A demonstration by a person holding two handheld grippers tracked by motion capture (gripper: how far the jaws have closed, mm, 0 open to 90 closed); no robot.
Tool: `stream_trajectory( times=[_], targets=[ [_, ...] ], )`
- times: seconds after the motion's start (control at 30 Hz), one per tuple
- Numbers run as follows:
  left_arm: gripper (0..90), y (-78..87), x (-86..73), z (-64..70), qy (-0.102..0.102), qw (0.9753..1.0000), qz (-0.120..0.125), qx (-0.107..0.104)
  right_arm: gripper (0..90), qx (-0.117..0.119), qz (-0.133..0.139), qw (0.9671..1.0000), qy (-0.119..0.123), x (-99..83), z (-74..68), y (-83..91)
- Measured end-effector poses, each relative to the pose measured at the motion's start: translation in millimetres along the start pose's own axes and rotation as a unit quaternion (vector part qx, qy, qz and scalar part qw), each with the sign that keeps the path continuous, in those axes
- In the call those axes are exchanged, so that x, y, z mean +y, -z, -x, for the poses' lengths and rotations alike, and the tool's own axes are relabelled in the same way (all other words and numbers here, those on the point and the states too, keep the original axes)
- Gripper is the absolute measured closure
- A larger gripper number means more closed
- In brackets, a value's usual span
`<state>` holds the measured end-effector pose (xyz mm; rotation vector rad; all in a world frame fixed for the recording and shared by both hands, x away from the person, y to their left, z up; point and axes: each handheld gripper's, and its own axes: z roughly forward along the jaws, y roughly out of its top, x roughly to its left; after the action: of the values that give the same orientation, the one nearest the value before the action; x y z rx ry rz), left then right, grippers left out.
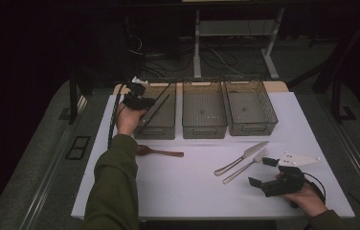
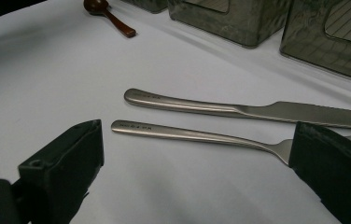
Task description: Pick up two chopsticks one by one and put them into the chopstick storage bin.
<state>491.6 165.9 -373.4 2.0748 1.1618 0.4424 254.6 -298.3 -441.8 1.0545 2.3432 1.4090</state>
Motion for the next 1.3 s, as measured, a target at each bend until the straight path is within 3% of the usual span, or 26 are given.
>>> stream_trajectory(
  times=[0.2, 0.63, 0.73, 0.9, 1.07, 1.3],
  targets=[
    [84.6, -10.3, -2.7, 1.2, 0.000, 0.9995, -0.027, 0.013, 2.7, 0.001, 0.002, 1.0000, 0.000, 0.0, 0.3, 1.1],
    [83.9, -16.6, -4.7, 5.2, -0.006, 0.9988, -0.045, 0.020, 2.7, 0.002, 0.002, 1.0000, -0.001, 0.0, 0.3, 1.2],
    [77.4, -14.8, -3.7, 5.3, -0.008, 0.9988, -0.039, 0.028, 2.7, 0.001, 0.003, 1.0000, -0.001, 0.0, 0.2, 1.3],
    [70.9, -6.5, -0.9, 4.6, -0.006, 0.9996, -0.021, 0.020, 2.7, 0.002, 0.003, 1.0000, 0.000, 0.0, 0.5, 1.4],
    [61.0, 8.2, 2.5, 8.6, -0.004, 1.0000, 0.006, -0.001, 2.7, 0.000, 0.002, 1.0000, -0.001, -0.1, 0.5, 1.5],
    [49.6, 29.6, 5.9, 22.4, -0.022, 0.9991, 0.024, -0.026, 2.7, -0.003, 0.002, 1.0000, -0.001, -0.3, 0.4, 1.1]
  ],
)
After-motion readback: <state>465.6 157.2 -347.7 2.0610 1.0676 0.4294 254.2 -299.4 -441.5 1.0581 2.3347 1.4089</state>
